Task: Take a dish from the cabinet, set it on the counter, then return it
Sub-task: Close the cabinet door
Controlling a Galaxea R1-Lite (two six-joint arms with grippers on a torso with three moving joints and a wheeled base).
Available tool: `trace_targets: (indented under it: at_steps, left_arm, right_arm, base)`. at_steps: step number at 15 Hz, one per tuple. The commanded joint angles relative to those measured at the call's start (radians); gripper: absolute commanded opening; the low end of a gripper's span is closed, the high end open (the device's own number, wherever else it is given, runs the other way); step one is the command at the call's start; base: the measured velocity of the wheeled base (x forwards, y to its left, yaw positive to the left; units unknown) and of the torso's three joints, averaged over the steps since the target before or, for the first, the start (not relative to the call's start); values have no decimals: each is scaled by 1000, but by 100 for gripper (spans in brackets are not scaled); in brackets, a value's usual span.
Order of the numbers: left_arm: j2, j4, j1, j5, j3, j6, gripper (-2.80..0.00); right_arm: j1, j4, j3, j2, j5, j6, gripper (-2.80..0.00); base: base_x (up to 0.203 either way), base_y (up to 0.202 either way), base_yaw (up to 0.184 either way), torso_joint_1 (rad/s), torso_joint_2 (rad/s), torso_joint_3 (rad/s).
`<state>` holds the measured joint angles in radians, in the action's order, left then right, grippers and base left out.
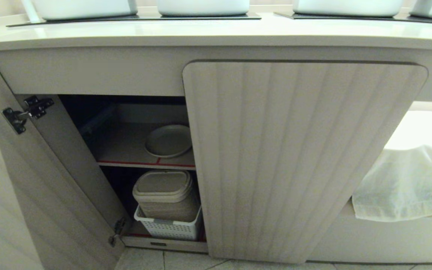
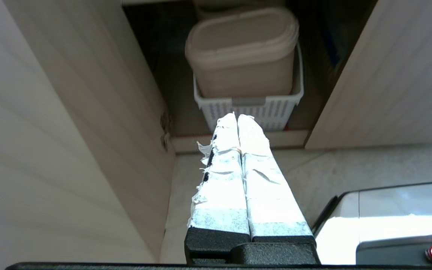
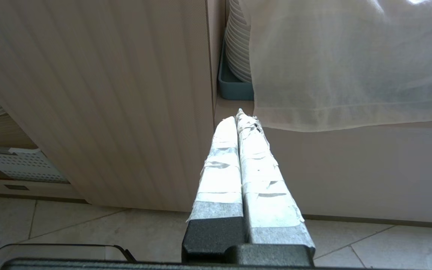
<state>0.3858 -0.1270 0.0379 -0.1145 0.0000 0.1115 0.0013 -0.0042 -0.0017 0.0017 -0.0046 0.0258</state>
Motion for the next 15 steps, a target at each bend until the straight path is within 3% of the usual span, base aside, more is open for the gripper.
trace_targets:
  at_steps: [1,6,15]
  left_arm:
    - [-56,8,-25,12,0,1,-280]
    - [-167,116,-19,57,0,12,-280]
    - [-220,119,-28,64,0,-2,-280]
  right_arm:
    - [0,0,0,0,0,0,-280]
    - [0,0,0,0,0,0,-280]
    - [0,0,0,0,0,0,-280]
  base:
    - [0,0,0,0,0,0]
    - [0,0,0,0,0,0]
    - [0,0,0,0,0,0]
